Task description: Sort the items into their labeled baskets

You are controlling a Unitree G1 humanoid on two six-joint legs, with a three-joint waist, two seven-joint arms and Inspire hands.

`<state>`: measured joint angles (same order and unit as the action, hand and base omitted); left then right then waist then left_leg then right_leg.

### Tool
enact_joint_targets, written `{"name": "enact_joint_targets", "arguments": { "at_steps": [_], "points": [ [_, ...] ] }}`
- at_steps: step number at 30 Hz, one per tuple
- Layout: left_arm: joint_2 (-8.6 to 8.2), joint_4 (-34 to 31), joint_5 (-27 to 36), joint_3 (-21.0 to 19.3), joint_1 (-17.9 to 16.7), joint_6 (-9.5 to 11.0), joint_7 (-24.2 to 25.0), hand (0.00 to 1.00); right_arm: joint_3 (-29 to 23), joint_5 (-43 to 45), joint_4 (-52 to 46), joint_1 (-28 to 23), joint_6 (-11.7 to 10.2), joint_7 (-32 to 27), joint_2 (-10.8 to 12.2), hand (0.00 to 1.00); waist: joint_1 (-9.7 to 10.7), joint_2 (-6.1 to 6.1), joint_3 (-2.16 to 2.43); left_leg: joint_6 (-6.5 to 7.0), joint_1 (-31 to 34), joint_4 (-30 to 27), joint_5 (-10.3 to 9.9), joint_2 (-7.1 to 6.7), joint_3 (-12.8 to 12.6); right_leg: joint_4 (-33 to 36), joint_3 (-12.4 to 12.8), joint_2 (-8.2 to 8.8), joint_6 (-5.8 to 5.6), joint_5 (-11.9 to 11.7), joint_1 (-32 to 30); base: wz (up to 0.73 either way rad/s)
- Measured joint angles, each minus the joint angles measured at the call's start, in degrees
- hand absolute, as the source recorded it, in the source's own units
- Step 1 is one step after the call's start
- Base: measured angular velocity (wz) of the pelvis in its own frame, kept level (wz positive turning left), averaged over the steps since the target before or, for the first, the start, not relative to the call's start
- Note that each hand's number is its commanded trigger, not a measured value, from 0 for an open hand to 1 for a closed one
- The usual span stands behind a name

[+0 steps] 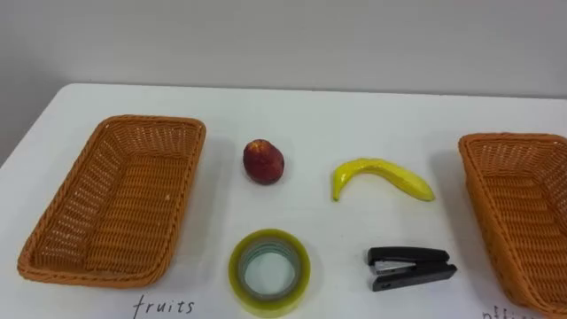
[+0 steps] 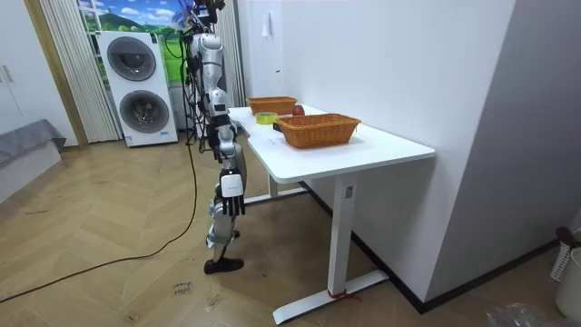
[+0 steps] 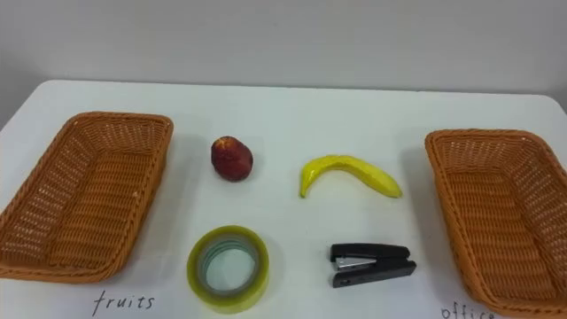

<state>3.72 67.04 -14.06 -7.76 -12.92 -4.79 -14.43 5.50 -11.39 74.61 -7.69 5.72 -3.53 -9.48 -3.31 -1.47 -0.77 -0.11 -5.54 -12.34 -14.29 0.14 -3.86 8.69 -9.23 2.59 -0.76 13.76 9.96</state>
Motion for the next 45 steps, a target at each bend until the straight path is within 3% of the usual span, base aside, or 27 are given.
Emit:
{"name": "enact_joint_targets", "arguments": {
  "at_steps": [7, 15, 20, 31, 34, 35, 38, 42, 45],
  "points": [
    [0.03, -0.23, -0.68, -0.02, 0.10, 0.04, -0.15, 0.00, -0.08, -2.19, -0.57, -0.05, -0.74, 1.05, 0.00, 0.00, 0.03, -0.11, 0.24, 0.00, 0.00, 0.07, 0.00, 0.06, -0.66, 0.11, -0.33, 0.07, 0.01, -0.02, 0.08, 0.00],
    [0.17, -0.51, -1.37, -0.02, -0.14, -0.16, -0.11, 0.00, -0.09, -4.79, -0.56, -0.22, -0.86, 2.46, 0.04, 0.00, -0.01, -0.22, 0.16, 0.00, -0.32, -0.26, 0.00, 0.15, -0.74, 0.99, -0.18, 0.06, 0.01, -0.04, 0.08, 0.00],
    [0.17, -0.36, -1.15, -0.02, -0.37, -1.46, -0.11, 0.00, -0.05, -15.83, -0.42, -2.37, -0.88, 2.09, 0.32, 0.00, 0.05, -0.14, 0.10, 0.00, -1.02, -0.13, 0.00, 0.27, -0.78, 1.01, -0.06, -0.10, 0.04, -0.05, 0.74, 0.00],
    [0.16, -0.40, -1.17, -0.98, -0.94, -2.35, -1.24, 0.00, -0.69, -28.86, 1.41, -3.70, -1.00, 0.88, 1.30, 0.00, 1.25, -0.15, 0.21, -0.02, -1.95, 0.21, -0.01, 0.43, -1.63, 1.12, 1.19, -0.29, 0.11, -0.10, 1.03, -0.04],
    [0.16, -0.41, -1.20, -1.83, -1.15, -2.38, -1.21, 0.00, -4.00, -33.22, 1.63, -4.56, -0.87, 0.53, 2.16, 0.00, 2.04, -0.10, 0.71, -0.01, -2.02, 0.30, -0.01, 0.40, -1.67, 1.10, 1.25, -0.27, 0.12, -0.10, 1.01, -0.03],
    [0.15, -0.40, -1.20, -2.03, -1.15, -2.37, -1.20, 0.00, -4.71, -33.71, 1.68, -4.89, -0.77, 0.57, 2.27, 0.00, 2.23, -0.19, 0.66, -0.01, -2.02, 0.31, -0.01, 0.39, -1.67, 1.10, 1.26, -0.26, 0.12, -0.10, 1.00, 0.00],
    [0.17, -0.55, -1.13, -2.44, -1.69, -2.27, -1.36, 0.00, -9.34, -37.40, 1.40, -5.32, -0.73, 0.29, 2.49, 0.00, 4.65, 0.00, 0.97, -0.01, -2.48, 0.64, 0.00, 0.36, -1.89, 1.14, 1.39, -0.23, 0.11, -0.10, 1.08, -0.02],
    [0.16, -0.63, -1.06, -5.39, -1.90, -1.87, -3.75, 0.00, -14.57, -39.66, 0.35, -5.81, -0.67, -1.89, 2.25, 0.00, 5.47, -0.15, 0.99, -0.02, -3.07, 1.09, 0.01, 0.47, -2.64, 1.30, 2.17, -0.29, 0.11, -0.10, 0.97, -0.12],
    [0.66, -0.62, 0.44, -7.31, -1.97, -1.03, -5.61, 0.00, -18.81, -39.84, -1.01, -6.01, -0.73, -4.32, 2.09, 0.00, 6.36, -0.93, 0.97, -0.02, -3.08, 1.44, 0.01, 0.44, -3.07, 1.20, 2.40, -0.27, 0.10, -0.10, 0.84, -0.08]
  ]
}}
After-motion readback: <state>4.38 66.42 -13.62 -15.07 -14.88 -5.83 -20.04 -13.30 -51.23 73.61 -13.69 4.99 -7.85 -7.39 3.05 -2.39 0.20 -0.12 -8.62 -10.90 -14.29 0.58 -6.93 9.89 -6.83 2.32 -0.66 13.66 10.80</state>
